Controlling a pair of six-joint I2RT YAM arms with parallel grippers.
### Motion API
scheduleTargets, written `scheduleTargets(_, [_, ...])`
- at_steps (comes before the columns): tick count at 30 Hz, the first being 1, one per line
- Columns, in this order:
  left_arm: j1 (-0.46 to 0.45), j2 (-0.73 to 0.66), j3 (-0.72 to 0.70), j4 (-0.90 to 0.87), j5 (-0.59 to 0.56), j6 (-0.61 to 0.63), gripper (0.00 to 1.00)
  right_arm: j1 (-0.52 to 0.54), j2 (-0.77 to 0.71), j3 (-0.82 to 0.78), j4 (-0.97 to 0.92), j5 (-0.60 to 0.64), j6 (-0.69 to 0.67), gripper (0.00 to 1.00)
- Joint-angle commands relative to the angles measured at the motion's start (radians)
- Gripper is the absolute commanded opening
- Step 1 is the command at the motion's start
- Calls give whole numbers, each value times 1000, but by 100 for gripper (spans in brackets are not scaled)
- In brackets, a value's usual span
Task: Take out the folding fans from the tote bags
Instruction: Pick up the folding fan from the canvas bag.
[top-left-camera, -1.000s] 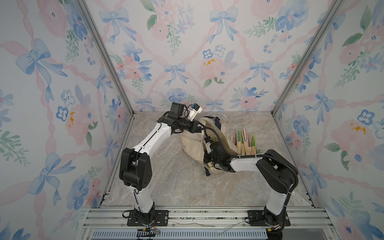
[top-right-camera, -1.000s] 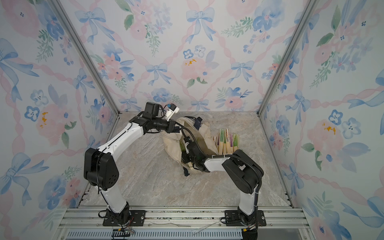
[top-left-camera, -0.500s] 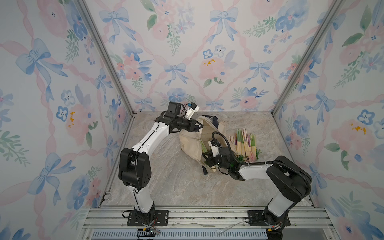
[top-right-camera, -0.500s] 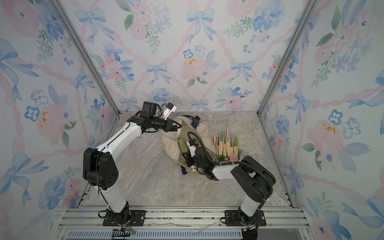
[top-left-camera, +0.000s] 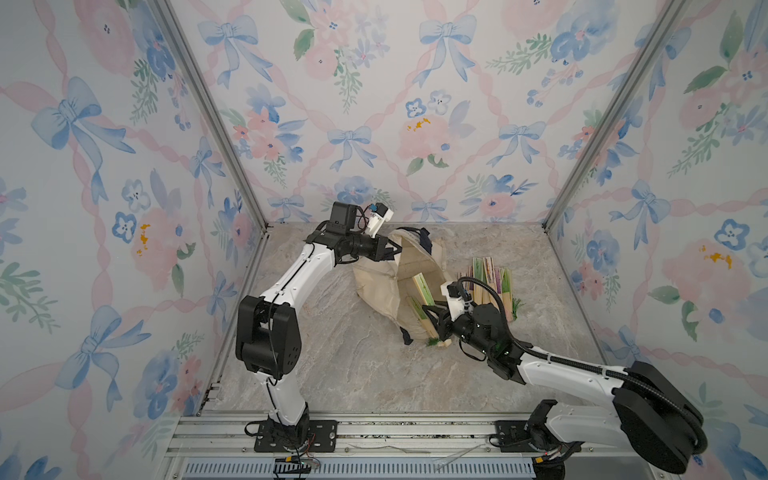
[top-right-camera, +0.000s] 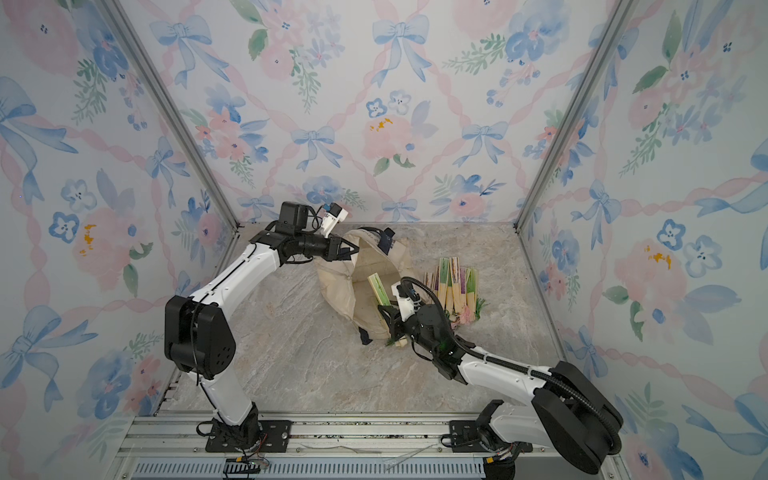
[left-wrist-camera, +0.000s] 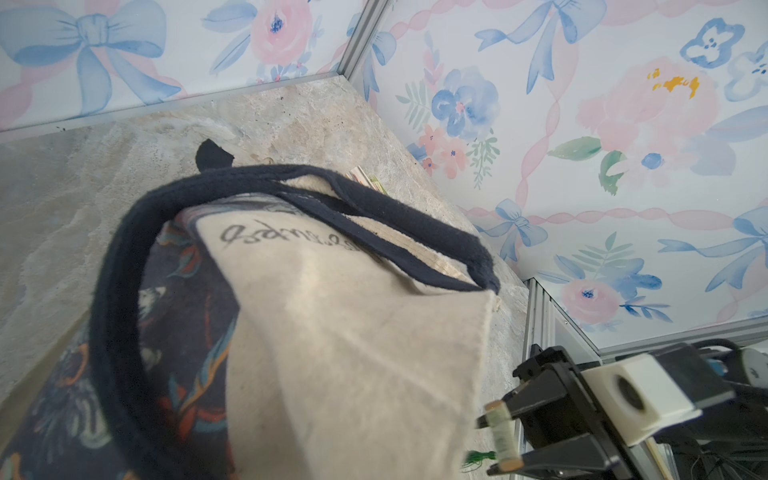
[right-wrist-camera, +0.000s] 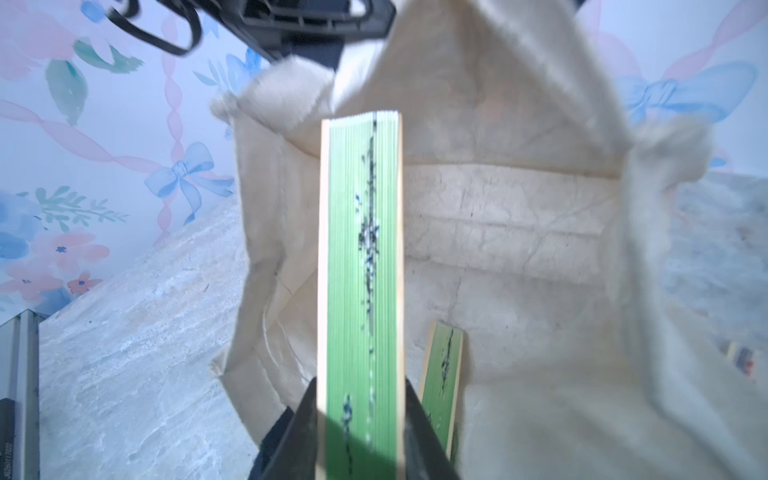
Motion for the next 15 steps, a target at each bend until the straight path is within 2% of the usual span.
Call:
scheduleTargets(1, [-7, 17, 14, 52, 37, -11, 0, -6, -76, 22, -143, 40, -64, 15])
scheduleTargets(4, [-22, 21, 11, 55, 44, -12, 0, -31, -84, 48, -201, 45, -82, 15])
scheduleTargets(15, [-42, 16, -50, 113, 75, -54, 0, -46, 34, 131, -72, -22, -110, 15])
